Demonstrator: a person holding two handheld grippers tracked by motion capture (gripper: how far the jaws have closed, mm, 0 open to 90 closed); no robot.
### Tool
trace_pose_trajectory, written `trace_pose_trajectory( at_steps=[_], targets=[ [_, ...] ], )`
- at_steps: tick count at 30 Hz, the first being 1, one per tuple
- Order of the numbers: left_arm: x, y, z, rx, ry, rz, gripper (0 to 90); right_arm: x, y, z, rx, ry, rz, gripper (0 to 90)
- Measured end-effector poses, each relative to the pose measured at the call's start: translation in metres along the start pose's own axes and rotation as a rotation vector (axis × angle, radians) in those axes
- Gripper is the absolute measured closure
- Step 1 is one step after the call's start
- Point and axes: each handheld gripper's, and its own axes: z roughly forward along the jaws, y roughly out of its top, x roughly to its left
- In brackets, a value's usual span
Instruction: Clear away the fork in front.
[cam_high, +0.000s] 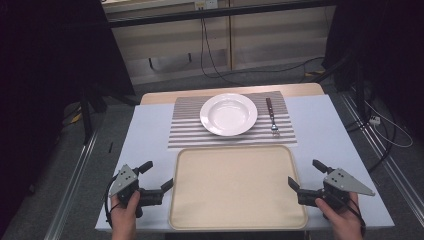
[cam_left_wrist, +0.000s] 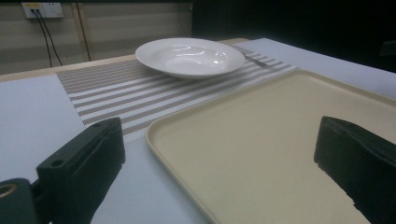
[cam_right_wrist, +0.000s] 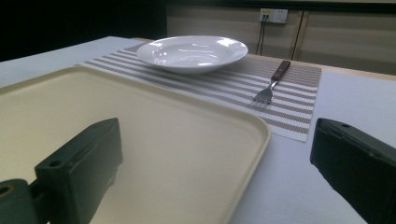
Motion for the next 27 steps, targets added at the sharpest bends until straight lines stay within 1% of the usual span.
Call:
trace_pose_trajectory(
  at_steps=[1,2,4,8,10,11,12,13,15,16,21,22,24,25,27],
  targets=[
    [0.001,0.000,0.000,0.002,0.003,0.008,2.2,-0.001,0.000,0.002,0.016,-0.005,-0.009,2.1],
    [0.001,0.000,-0.001,0.002,0.006,0.001,2.2,-0.001,0.000,0.003,0.023,-0.009,-0.021,2.1],
    [0.002,0.000,-0.002,-0.004,0.009,-0.002,2.2,-0.002,0.002,0.005,0.030,-0.011,-0.031,2.1],
    [0.004,-0.001,-0.002,-0.001,0.009,-0.002,2.2,-0.007,0.007,0.012,0.045,-0.026,-0.019,2.1],
    [0.004,-0.001,-0.002,-0.002,0.009,-0.005,2.2,-0.009,0.010,0.014,0.052,-0.035,-0.023,2.1],
    [0.005,-0.002,-0.003,-0.003,0.007,-0.007,2.2,-0.013,0.015,0.020,0.063,-0.057,-0.031,2.1],
    [0.006,-0.002,-0.003,-0.004,0.005,-0.011,2.2,-0.015,0.017,0.023,0.063,-0.061,-0.029,2.1],
    [0.006,-0.002,-0.003,0.001,0.003,-0.006,2.1,-0.017,0.020,0.026,0.062,-0.064,-0.032,2.1],
    [0.006,-0.002,-0.003,-0.004,0.002,-0.015,2.2,-0.021,0.024,0.033,0.061,-0.072,-0.028,2.3],
    [0.006,-0.002,-0.003,-0.004,0.001,-0.014,2.1,-0.024,0.026,0.038,0.063,-0.075,-0.033,2.3],
    [0.006,-0.001,-0.003,-0.008,0.000,-0.014,2.2,-0.036,0.034,0.059,0.084,-0.096,-0.034,2.4],
    [0.006,-0.001,-0.003,-0.008,0.000,-0.014,2.1,-0.036,0.034,0.059,0.084,-0.096,-0.034,2.4],
    [0.007,-0.002,-0.003,-0.010,0.002,-0.017,2.2,-0.041,0.038,0.067,0.087,-0.109,-0.036,2.4],
    [0.007,-0.002,-0.003,-0.009,0.002,-0.018,2.2,-0.046,0.042,0.074,0.091,-0.118,-0.037,2.5],
    [0.008,-0.002,-0.003,-0.010,0.002,-0.019,2.2,-0.052,0.047,0.081,0.090,-0.126,-0.026,2.5]
  ],
)
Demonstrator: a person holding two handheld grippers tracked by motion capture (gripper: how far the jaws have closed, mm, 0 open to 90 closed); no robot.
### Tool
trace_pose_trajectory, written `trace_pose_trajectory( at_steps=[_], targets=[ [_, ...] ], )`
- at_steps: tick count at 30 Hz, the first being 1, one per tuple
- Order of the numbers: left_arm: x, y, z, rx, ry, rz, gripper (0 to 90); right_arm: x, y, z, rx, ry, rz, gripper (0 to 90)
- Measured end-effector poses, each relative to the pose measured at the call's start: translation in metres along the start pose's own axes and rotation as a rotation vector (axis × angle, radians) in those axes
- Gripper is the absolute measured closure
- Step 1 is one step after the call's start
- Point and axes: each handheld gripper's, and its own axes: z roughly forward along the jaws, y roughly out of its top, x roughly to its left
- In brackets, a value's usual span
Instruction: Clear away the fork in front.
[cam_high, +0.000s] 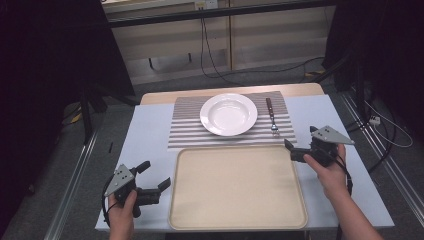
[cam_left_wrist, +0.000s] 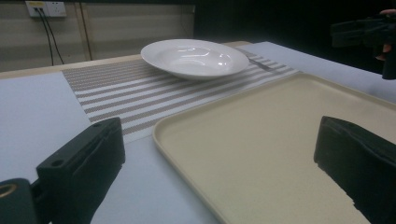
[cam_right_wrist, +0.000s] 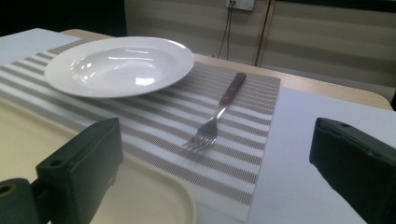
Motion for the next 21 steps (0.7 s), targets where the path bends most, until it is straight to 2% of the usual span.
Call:
trace_pose_trajectory(
  at_steps=[5,6,18,21],
  targets=[
    [0.000,0.000,0.000,0.006,-0.001,0.006,2.2,-0.005,0.007,0.014,0.003,-0.016,0.012,3.0],
    [0.000,0.000,0.000,0.004,-0.002,0.000,2.2,-0.008,0.010,0.021,0.004,-0.027,0.013,3.2],
    [-0.001,0.000,0.001,0.007,-0.008,0.003,2.2,-0.017,0.016,0.050,0.039,-0.025,0.039,3.4],
    [-0.001,0.000,0.001,0.007,-0.009,0.003,2.2,-0.023,0.018,0.060,0.040,-0.032,0.071,3.7]
  ],
)
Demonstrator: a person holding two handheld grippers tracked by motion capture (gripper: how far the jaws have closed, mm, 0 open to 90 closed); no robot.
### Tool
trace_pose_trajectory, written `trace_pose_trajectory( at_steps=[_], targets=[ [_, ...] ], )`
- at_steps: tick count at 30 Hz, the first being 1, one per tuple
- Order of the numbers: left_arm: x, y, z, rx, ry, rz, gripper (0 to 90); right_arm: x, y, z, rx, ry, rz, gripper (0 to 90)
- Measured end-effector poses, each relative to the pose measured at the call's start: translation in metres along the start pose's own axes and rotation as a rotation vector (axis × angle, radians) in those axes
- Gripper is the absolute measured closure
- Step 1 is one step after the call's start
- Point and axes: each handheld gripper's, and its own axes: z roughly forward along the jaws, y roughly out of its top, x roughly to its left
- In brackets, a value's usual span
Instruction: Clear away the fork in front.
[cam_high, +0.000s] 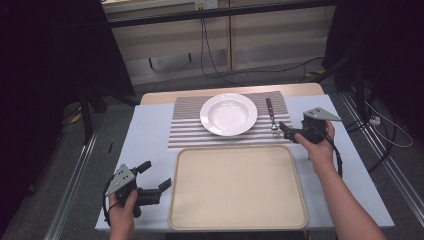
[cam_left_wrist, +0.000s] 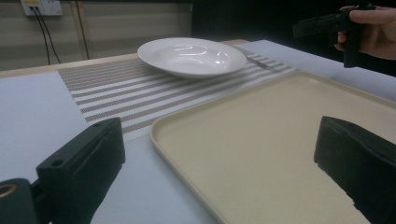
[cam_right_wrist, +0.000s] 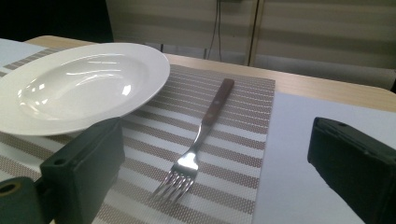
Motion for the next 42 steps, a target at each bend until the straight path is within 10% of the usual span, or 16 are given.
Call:
trace_pose_trajectory(
  at_steps=[17,42],
  targets=[
    [0.000,-0.001,0.001,0.007,0.002,0.004,2.2,-0.007,0.008,0.036,0.095,-0.032,-0.010,5.9],
    [0.002,-0.002,0.001,0.018,0.018,0.010,2.2,-0.002,0.019,0.103,0.267,-0.021,-0.042,56.6]
  ],
)
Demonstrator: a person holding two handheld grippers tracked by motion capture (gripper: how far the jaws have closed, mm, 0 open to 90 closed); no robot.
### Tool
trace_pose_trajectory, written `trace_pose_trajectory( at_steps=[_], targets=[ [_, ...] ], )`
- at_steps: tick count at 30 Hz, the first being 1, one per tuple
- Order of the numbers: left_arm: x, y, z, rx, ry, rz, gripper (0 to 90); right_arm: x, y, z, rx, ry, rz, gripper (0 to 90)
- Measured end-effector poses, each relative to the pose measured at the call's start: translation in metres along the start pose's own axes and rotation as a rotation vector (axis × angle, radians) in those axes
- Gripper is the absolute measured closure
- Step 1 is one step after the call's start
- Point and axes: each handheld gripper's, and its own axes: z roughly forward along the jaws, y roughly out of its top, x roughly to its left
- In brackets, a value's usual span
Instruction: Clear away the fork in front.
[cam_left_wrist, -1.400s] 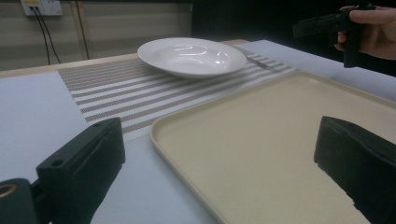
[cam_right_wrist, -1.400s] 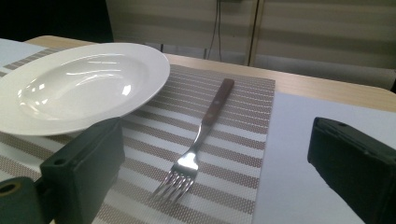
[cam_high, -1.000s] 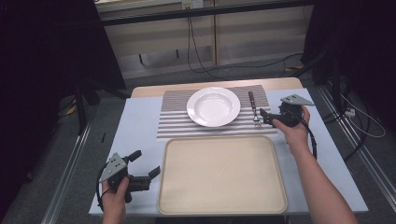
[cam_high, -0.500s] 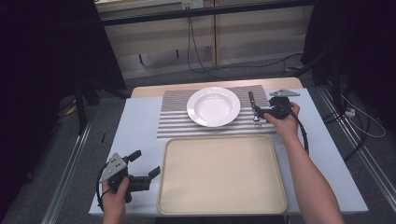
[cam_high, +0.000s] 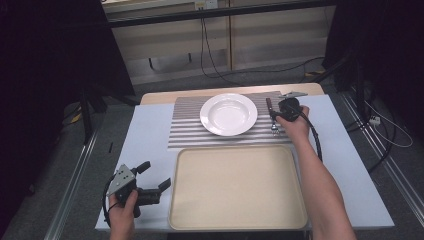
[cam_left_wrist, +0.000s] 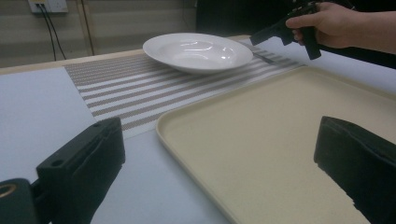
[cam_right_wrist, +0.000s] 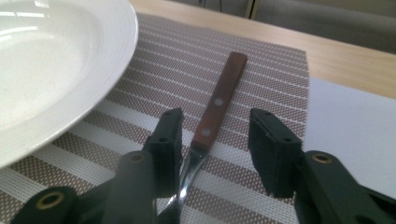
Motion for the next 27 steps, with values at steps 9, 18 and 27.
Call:
trace_pose_trajectory(
  at_steps=[9,18,27],
  targets=[
    [0.001,0.000,-0.001,0.001,0.012,-0.001,2.2,0.004,0.000,0.021,0.048,0.004,0.012,63.2],
    [0.004,-0.002,-0.001,0.011,0.018,-0.001,2.2,0.005,0.003,0.033,0.085,0.007,0.036,75.2],
    [0.007,-0.002,-0.002,0.013,0.024,-0.002,2.2,-0.003,0.000,0.020,0.140,0.053,0.046,78.6]
  ],
)
